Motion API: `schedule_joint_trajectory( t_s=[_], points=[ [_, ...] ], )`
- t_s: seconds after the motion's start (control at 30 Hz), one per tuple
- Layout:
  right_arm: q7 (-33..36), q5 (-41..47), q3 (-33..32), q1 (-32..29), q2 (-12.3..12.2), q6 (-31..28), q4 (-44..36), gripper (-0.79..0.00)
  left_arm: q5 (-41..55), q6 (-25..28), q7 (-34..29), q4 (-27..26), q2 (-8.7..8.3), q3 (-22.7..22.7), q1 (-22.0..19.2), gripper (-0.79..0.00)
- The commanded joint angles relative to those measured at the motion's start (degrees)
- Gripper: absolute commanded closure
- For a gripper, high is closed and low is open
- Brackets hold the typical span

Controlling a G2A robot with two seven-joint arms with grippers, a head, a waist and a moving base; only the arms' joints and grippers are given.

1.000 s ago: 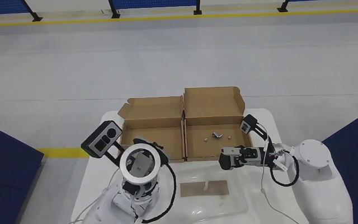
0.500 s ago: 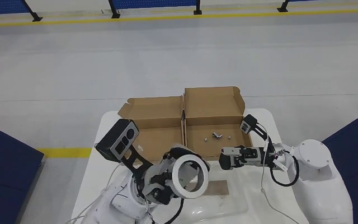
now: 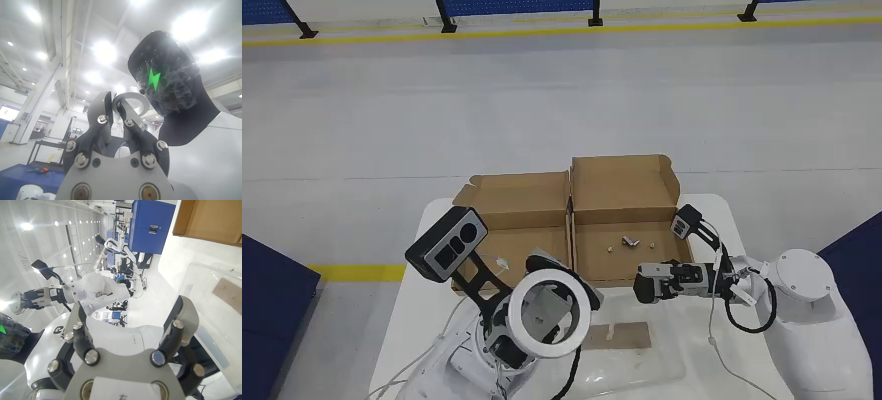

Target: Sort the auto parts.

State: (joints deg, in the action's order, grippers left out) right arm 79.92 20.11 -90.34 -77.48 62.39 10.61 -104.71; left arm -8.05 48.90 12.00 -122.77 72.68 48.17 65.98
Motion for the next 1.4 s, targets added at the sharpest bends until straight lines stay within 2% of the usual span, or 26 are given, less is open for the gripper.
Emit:
schedule_joint_trajectory(
  t_s=[0.0,0.3,0.6,1.17,1.37],
  points=[
    [0.0,0.0,0.0,0.0,0.0,0.0,0.0,-0.785,0.0,0.3,0.1,0.3,0.24,0.1,-0.1,0.000],
    [0.0,0.0,0.0,0.0,0.0,0.0,0.0,-0.785,0.2,0.9,0.4,0.9,1.39,0.6,0.4,0.000],
    [0.0,0.0,0.0,0.0,0.0,0.0,0.0,-0.785,-4.1,-2.5,-5.7,0.5,1.73,1.8,0.9,0.000],
    [0.0,0.0,0.0,0.0,0.0,0.0,0.0,-0.785,3.2,2.1,-0.7,0.6,3.64,1.5,2.3,0.000],
    [0.0,0.0,0.0,0.0,0.0,0.0,0.0,-0.785,1.2,1.4,-2.1,1.1,4.15,2.3,2.6,0.000]
  ],
)
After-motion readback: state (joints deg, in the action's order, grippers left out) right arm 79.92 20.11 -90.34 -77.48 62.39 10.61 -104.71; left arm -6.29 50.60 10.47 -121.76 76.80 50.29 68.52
